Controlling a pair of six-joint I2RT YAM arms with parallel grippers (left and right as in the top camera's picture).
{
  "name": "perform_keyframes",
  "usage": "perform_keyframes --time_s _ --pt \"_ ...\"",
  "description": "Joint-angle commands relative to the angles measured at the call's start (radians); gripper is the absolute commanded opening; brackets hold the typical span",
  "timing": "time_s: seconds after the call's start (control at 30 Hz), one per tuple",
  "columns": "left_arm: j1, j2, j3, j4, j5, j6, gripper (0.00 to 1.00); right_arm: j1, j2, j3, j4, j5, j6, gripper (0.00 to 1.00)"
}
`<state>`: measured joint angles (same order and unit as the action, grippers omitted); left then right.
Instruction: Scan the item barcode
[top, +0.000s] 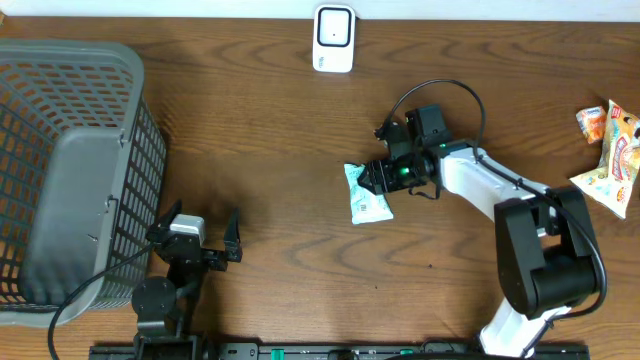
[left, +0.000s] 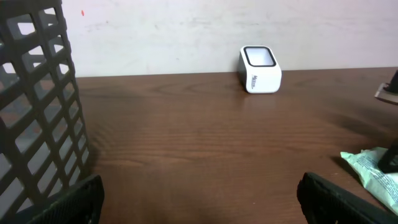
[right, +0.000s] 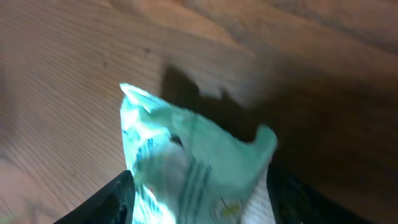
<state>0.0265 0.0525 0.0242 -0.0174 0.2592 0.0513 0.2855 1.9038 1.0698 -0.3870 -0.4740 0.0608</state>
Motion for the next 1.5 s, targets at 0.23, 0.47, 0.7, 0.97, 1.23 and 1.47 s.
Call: perform_keyframes --time_s 0.23,0.47,0.7,0.97,1.23,1.47 --pt "0.005 -0.003 -0.020 -0.027 0.009 -0.005 0.98 0.017 0.113 -0.037 -0.097 0.126 -0.062 0.42" --pt "0.005 -0.003 -0.020 -0.027 0.009 -0.005 0.98 0.018 0.113 -0.037 -0.103 0.151 -0.060 0.01" --pt "0.005 -0.003 -0.020 -0.027 0.009 -0.005 0.98 -0.006 0.087 0.028 -0.173 -0.062 -0.058 0.01" --pt "0.005 -0.003 -0.020 -0.027 0.009 -0.005 0.98 -0.071 -0.171 0.105 -0.311 -0.227 -0.010 0.01" --pt "0.005 -0.003 -0.020 -0.027 0.009 -0.005 0.98 -0.034 -0.496 0.105 -0.461 -0.005 0.280 0.01" --pt "0.005 -0.003 -0.020 -0.027 0.009 -0.005 0.98 0.101 -0.708 0.105 -0.559 0.147 0.425 0.01"
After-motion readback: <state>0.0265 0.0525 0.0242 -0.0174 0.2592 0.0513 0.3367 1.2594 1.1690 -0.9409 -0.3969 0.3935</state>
